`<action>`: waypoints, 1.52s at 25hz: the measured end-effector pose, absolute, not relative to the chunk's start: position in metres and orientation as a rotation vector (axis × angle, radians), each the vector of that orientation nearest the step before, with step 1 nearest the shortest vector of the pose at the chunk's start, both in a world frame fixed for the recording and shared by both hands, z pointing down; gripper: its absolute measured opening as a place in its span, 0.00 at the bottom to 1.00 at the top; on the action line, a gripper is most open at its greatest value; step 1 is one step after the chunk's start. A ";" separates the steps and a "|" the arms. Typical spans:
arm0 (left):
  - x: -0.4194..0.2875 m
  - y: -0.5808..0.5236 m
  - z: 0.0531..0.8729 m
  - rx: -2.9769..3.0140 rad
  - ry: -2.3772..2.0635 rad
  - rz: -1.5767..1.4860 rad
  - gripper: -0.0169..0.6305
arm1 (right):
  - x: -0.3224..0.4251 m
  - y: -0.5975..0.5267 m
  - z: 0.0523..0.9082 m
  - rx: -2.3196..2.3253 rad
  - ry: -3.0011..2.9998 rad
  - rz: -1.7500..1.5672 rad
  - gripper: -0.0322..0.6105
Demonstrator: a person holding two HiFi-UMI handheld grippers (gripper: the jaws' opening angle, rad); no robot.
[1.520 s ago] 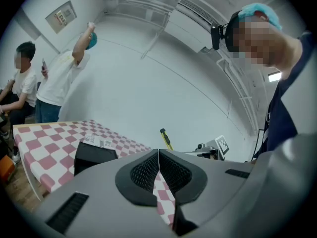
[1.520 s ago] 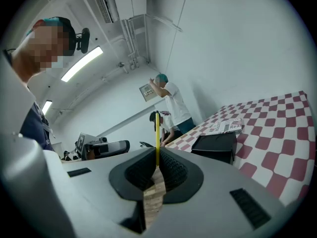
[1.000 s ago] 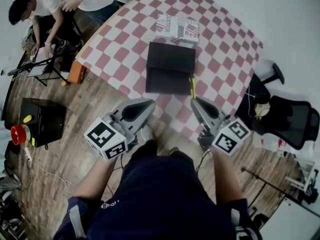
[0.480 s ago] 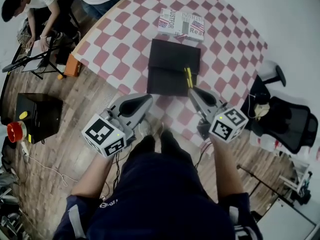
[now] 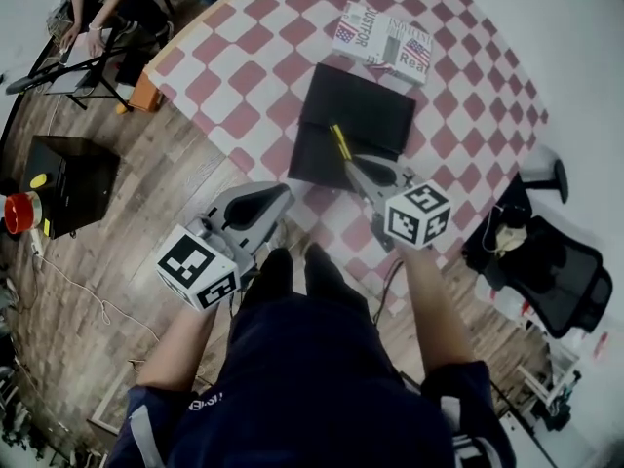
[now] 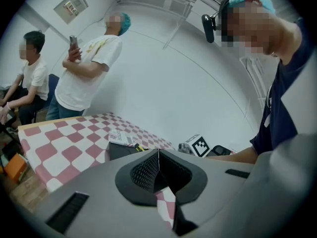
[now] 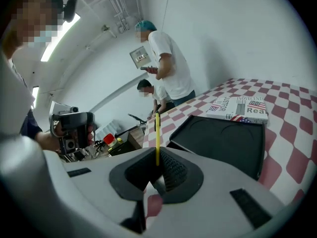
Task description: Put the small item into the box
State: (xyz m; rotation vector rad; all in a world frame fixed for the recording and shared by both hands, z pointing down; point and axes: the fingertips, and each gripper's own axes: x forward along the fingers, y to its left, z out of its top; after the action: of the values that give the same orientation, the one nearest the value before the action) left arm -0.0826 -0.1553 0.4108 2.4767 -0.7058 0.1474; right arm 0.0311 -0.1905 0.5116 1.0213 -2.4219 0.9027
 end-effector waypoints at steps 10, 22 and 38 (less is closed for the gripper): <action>-0.086 -0.151 0.431 2.406 -0.779 0.144 0.08 | 0.010 -0.198 0.594 0.868 -2.269 0.985 0.10; -0.101 -0.146 0.445 2.357 -0.821 0.136 0.08 | 0.005 -0.201 0.650 0.821 -2.048 0.994 0.10; -0.093 -0.147 0.453 2.353 -0.790 0.152 0.08 | 0.004 -0.193 0.664 0.726 -1.983 0.997 0.11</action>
State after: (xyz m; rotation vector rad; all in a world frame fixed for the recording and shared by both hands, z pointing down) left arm -0.0927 -0.1473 0.4527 2.3528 -0.7895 0.1516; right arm 0.0036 -0.1932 0.6644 0.7259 -1.9830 0.9969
